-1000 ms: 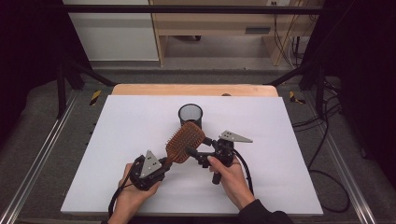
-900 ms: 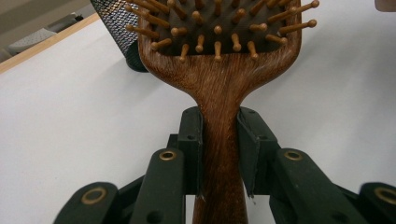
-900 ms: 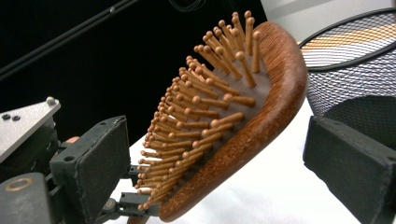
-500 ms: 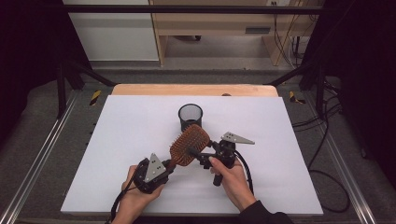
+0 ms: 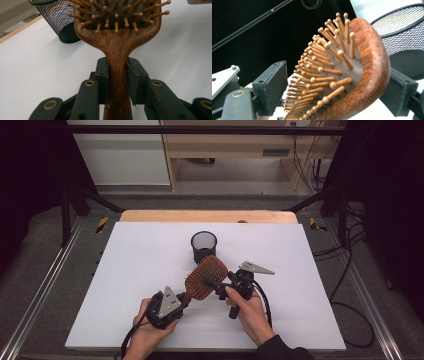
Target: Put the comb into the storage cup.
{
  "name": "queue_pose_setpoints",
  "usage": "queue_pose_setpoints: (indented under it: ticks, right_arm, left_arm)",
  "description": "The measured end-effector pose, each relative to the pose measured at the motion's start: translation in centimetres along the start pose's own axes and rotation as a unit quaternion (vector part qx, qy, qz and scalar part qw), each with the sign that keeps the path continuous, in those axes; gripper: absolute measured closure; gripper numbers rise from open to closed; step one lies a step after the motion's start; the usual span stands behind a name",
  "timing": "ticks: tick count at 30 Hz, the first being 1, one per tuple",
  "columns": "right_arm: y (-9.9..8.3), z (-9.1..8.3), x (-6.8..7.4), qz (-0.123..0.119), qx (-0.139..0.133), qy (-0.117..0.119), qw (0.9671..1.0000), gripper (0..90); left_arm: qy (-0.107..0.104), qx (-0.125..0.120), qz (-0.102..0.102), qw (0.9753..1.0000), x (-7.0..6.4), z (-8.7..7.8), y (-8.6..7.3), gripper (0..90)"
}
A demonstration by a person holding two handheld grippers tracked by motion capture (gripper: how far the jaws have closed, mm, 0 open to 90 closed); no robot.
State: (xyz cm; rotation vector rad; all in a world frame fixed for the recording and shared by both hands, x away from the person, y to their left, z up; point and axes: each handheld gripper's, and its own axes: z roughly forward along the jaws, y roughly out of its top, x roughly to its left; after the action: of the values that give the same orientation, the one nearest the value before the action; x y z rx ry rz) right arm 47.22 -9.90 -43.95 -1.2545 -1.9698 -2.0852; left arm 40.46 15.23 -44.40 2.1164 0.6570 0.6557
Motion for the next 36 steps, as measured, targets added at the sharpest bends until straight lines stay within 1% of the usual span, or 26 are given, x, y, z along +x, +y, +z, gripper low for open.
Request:
queue_pose_setpoints:
  ticks: [5, 8, 11, 16, 19, 24, 26, 33, 36]
  right_arm:
    - [0.1, -0.2, -0.3, 0.008, -0.006, -0.002, 1.0000, 17.3]
    - [0.2, -0.3, -0.5, 0.016, -0.011, -0.002, 0.9998, 18.2]
    - [0.3, -0.4, -0.5, 0.018, -0.014, -0.001, 0.9997, 19.3]
    - [0.4, -0.5, -0.2, 0.015, -0.019, 0.007, 0.9997, 23.0]
    - [0.4, -0.5, -0.2, 0.016, -0.018, 0.006, 0.9997, 23.9]
    - [0.5, -0.6, 0.1, 0.018, -0.023, 0.009, 0.9995, 28.2]
    - [0.5, -0.6, 0.3, 0.014, -0.023, 0.011, 0.9996, 29.6]
    - [0.4, -0.5, 0.6, 0.006, -0.026, 0.008, 0.9996, 32.4]
    - [0.4, -0.6, 0.6, 0.007, -0.026, 0.009, 0.9996, 33.1]
  left_arm:
    - [0.001, -0.002, 0.003, 1.0000, -0.1, 0.0, 0.1, 72.8]
    - [0.000, 0.001, 0.003, 1.0000, -0.1, 0.0, 0.0, 72.8]
    - [-0.001, 0.003, 0.005, 1.0000, -0.2, 0.1, 0.0, 72.8]
    - [-0.002, 0.004, 0.005, 1.0000, -0.3, 0.3, 0.0, 72.7]
    - [-0.003, 0.004, 0.004, 1.0000, -0.3, 0.3, -0.1, 72.7]
    - [-0.002, 0.002, 0.000, 1.0000, -0.1, 0.3, -0.2, 72.9]
    - [-0.003, 0.004, -0.001, 1.0000, -0.1, 0.3, -0.3, 72.9]
    - [-0.003, 0.002, -0.003, 1.0000, -0.1, 0.3, -0.3, 73.0]
    - [-0.003, 0.001, -0.004, 1.0000, -0.1, 0.3, -0.2, 73.0]
